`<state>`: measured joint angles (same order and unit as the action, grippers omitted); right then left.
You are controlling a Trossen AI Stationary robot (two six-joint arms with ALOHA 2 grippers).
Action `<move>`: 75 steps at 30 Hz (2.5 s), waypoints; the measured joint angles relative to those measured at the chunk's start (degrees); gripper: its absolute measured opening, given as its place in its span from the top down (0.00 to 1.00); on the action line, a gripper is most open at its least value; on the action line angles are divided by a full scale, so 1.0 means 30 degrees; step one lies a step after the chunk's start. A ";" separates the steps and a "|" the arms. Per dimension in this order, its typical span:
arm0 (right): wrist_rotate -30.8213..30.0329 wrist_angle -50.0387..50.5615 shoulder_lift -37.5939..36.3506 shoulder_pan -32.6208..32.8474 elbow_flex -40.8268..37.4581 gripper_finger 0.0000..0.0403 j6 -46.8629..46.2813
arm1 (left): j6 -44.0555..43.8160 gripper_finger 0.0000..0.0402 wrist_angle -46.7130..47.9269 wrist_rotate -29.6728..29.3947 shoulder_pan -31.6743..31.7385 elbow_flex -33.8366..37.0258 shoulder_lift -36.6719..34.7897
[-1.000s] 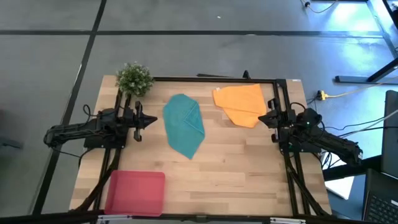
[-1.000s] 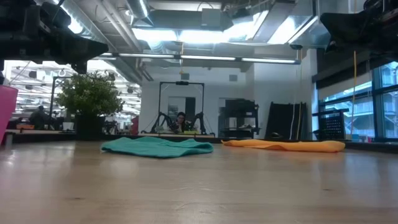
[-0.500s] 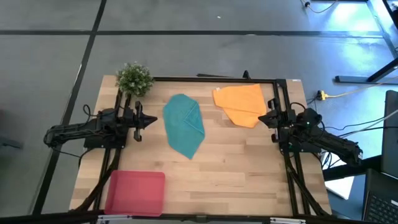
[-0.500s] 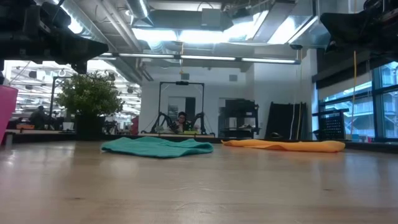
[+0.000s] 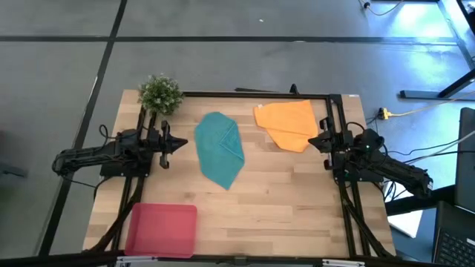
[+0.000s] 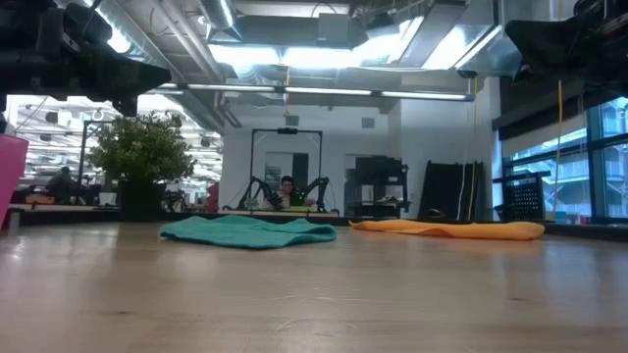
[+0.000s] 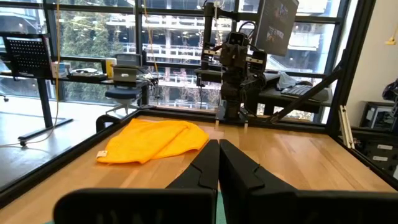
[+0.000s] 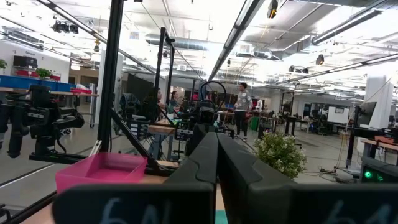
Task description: Roll microfiber towels into tight, uniform cylinder then place into a basket
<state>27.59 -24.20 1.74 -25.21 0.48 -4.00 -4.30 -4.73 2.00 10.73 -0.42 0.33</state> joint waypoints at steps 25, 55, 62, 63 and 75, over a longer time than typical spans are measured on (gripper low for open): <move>-0.0326 0.2007 0.0028 0.0000 0.0004 0.97 -0.0619 | -0.0023 1.00 -0.0007 0.0005 -0.0004 0.0004 0.0000; -0.0382 0.1818 0.0028 0.0002 0.0002 0.97 0.0984 | -0.2986 1.00 -0.2652 -0.0124 -0.0004 -0.0931 0.0026; -0.0372 0.0244 0.0028 0.0004 -0.0003 0.97 0.1002 | -0.2416 1.00 0.0807 -0.0479 -0.0318 -0.4228 0.1158; -0.0372 0.0068 0.0028 -0.0002 0.0004 0.97 0.1002 | -0.2403 1.00 0.1384 -0.0619 -0.0372 -0.4728 0.1592; -0.0361 -0.2287 0.0025 -0.0002 0.0002 0.97 0.1456 | -0.0943 1.00 0.4685 -0.1519 -0.1364 -0.9481 0.8870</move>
<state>26.51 -31.06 1.82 -25.21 0.49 0.37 -7.13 9.32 -2.56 6.64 -28.86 26.94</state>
